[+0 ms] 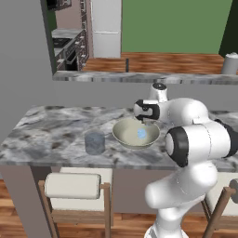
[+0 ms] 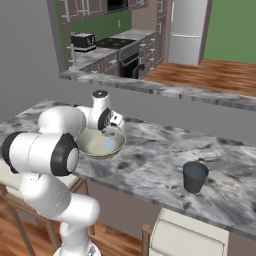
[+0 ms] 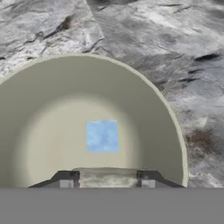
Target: There are four ice cubes in the ice bowl. Place two ice cubes in each glass of water.
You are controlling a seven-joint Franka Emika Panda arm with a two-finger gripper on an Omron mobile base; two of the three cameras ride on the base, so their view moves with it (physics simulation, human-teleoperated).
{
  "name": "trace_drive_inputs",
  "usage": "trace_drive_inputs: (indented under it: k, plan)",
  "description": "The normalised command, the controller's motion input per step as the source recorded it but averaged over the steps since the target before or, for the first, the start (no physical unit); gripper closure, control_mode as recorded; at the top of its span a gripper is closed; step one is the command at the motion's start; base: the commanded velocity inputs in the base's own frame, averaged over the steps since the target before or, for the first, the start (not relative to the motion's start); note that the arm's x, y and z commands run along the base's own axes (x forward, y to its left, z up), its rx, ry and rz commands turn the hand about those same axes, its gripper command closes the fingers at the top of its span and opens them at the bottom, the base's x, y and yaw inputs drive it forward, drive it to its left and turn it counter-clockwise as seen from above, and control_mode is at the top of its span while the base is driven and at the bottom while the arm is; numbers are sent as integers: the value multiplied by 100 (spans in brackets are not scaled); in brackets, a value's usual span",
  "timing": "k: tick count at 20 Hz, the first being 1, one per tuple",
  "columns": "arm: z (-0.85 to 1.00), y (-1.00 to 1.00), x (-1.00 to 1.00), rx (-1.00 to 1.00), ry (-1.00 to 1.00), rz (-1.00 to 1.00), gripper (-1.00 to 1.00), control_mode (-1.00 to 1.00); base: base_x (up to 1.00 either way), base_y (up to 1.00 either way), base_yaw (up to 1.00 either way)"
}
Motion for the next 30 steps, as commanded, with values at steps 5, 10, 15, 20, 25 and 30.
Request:
trace_drive_inputs:
  k: [5, 10, 15, 20, 25, 30]
  plan:
    - [77, -85, -60, -4, 8, -21, 100, -100, 0, 0, 0]
    - [26, -94, -63, -7, 13, -38, 100, -100, 0, 0, 0]
    - [0, -99, -39, -6, 15, -36, 100, -100, 0, 0, 0]
    - [0, -100, -45, 0, 8, -29, 100, -100, 0, 0, 0]
    - [0, -100, -41, 1, 0, -26, 100, -100, 0, 0, 0]
    - [0, -76, -22, 4, -7, -23, 100, -100, 0, 0, 0]
